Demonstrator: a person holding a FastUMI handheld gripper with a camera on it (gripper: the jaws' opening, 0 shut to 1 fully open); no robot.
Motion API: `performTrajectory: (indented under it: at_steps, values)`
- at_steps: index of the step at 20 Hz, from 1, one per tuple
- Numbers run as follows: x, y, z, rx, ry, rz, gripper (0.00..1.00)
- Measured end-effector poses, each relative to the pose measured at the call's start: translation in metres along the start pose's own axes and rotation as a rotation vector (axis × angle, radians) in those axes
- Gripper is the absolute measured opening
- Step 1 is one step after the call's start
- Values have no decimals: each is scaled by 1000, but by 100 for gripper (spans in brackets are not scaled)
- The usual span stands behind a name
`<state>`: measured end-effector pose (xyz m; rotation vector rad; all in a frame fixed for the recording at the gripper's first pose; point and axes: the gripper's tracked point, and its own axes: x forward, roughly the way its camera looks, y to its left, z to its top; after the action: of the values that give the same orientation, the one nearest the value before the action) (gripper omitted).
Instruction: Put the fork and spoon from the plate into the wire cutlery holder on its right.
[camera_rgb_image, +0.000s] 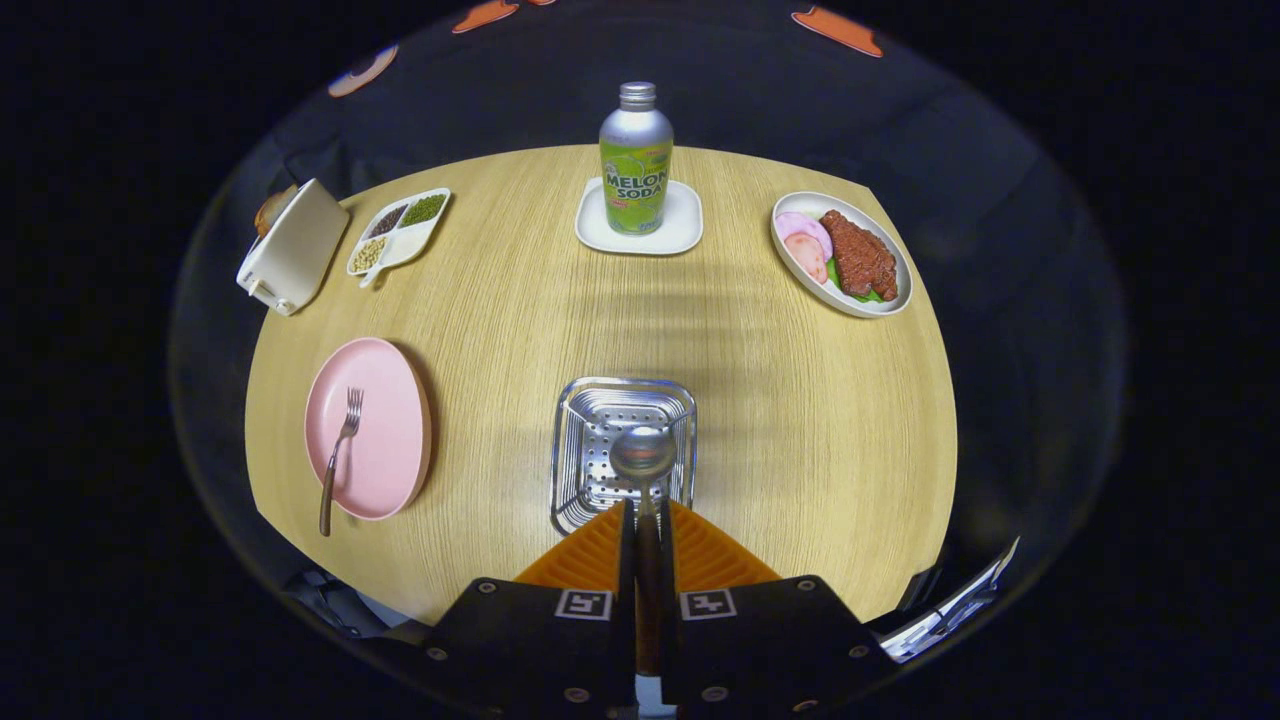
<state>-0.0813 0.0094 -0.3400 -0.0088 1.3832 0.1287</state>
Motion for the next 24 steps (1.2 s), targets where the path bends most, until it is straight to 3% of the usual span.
performTrajectory:
  at_steps: [4, 11, 14, 16, 20, 24]
  values:
    - [-12, -4, 23, 58, -108, -12, 11]
    - [-71, -1, 92, 92, -492, -31, 15]
    - [-94, 0, 103, 81, -613, -57, 43]
    - [-110, 5, 114, 76, -706, -59, 55]
    - [-124, 23, 120, 76, -807, -63, 72]
    - [-143, 51, 127, 55, -928, -55, 81]
